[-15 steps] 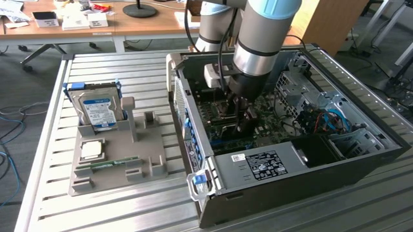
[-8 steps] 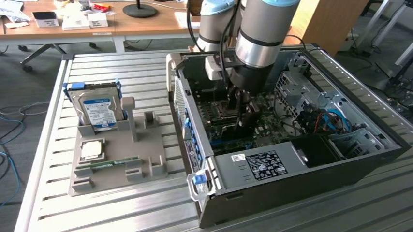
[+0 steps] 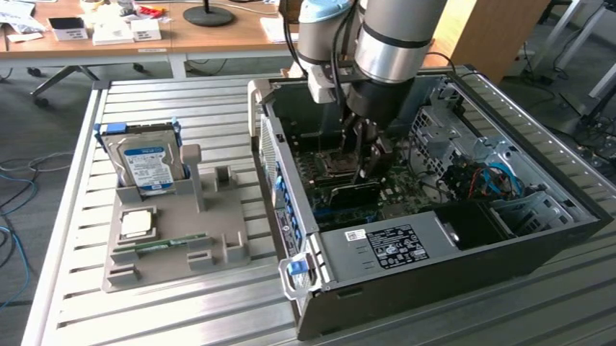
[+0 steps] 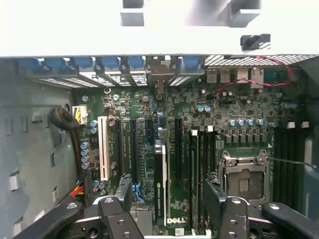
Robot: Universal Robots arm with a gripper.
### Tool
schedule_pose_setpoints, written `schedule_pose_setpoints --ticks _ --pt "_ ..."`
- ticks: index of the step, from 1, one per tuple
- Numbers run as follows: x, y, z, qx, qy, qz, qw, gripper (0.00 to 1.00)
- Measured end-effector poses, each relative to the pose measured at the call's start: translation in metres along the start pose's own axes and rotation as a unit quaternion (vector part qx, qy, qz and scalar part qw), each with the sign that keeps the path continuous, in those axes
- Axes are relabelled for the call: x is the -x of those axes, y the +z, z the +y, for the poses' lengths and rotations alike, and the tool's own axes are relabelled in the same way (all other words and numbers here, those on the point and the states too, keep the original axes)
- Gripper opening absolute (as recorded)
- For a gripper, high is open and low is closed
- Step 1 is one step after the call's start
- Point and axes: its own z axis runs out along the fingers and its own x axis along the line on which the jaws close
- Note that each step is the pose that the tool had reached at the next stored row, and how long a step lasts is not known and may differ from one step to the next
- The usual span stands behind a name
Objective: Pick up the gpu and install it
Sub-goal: 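Insert the gpu into the slot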
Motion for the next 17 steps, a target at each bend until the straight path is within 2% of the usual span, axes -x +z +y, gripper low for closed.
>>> schedule_pose_setpoints --ticks 4,17 --pt "0.0004 -0.0081 0.0000 0.0000 0.000 0.0003 1.0000 0.69" --pt "0.0005 -0.0104 -0.0001 -0.0001 0.000 0.0003 1.0000 0.69"
